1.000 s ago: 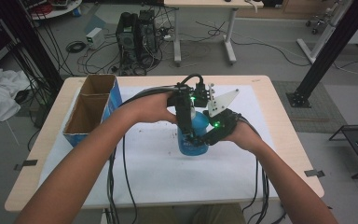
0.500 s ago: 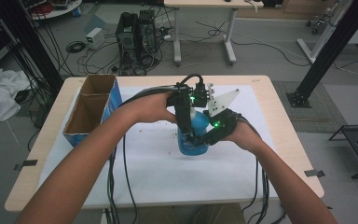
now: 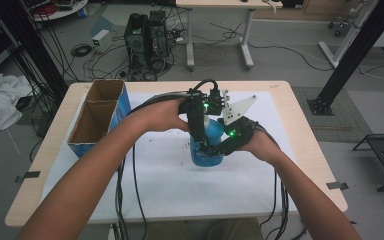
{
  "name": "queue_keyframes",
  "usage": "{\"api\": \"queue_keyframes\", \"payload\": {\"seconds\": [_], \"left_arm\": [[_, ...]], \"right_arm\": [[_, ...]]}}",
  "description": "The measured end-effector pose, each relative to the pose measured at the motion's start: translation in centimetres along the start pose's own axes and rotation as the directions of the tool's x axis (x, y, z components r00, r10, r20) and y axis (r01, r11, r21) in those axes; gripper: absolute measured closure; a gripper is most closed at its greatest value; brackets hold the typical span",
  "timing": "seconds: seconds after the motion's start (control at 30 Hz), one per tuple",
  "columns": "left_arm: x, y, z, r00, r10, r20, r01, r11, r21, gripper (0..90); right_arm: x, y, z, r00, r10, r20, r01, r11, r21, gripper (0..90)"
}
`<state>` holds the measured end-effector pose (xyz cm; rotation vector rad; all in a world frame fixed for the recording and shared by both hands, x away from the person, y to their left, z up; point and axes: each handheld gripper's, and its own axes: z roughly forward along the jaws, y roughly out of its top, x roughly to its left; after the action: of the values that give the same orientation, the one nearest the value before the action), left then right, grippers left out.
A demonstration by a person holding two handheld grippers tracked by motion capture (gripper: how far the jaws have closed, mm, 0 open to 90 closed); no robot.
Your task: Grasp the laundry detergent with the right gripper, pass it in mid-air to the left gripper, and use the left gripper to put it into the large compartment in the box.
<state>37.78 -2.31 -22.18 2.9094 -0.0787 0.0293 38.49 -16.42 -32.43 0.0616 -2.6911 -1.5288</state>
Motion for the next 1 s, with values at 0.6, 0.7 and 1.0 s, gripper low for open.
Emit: {"api": "queue_keyframes", "payload": {"seconds": [0.6, 0.7, 1.0], "left_arm": [[-0.2, 0.1, 0.1, 0.9997, 0.02, 0.013, -0.02, 0.9997, 0.013, 37.0], [-0.4, 0.1, 0.1, 0.9997, 0.023, 0.006, -0.024, 0.9996, 0.014, 37.1], [-0.6, 0.0, -0.1, 1.0, 0.003, 0.006, -0.004, 0.9989, 0.046, 37.3]], "right_arm": [[-0.1, 0.0, 0.2, 0.9998, -0.019, 0.002, 0.019, 1.0, 0.005, 43.8], [0.1, 0.0, 0.2, 1.0, -0.002, -0.002, 0.002, 1.0, 0.009, 43.6], [0.4, 0.4, -0.9, 0.9981, 0.003, 0.062, -0.001, 1.0, -0.023, 22.4]]}}
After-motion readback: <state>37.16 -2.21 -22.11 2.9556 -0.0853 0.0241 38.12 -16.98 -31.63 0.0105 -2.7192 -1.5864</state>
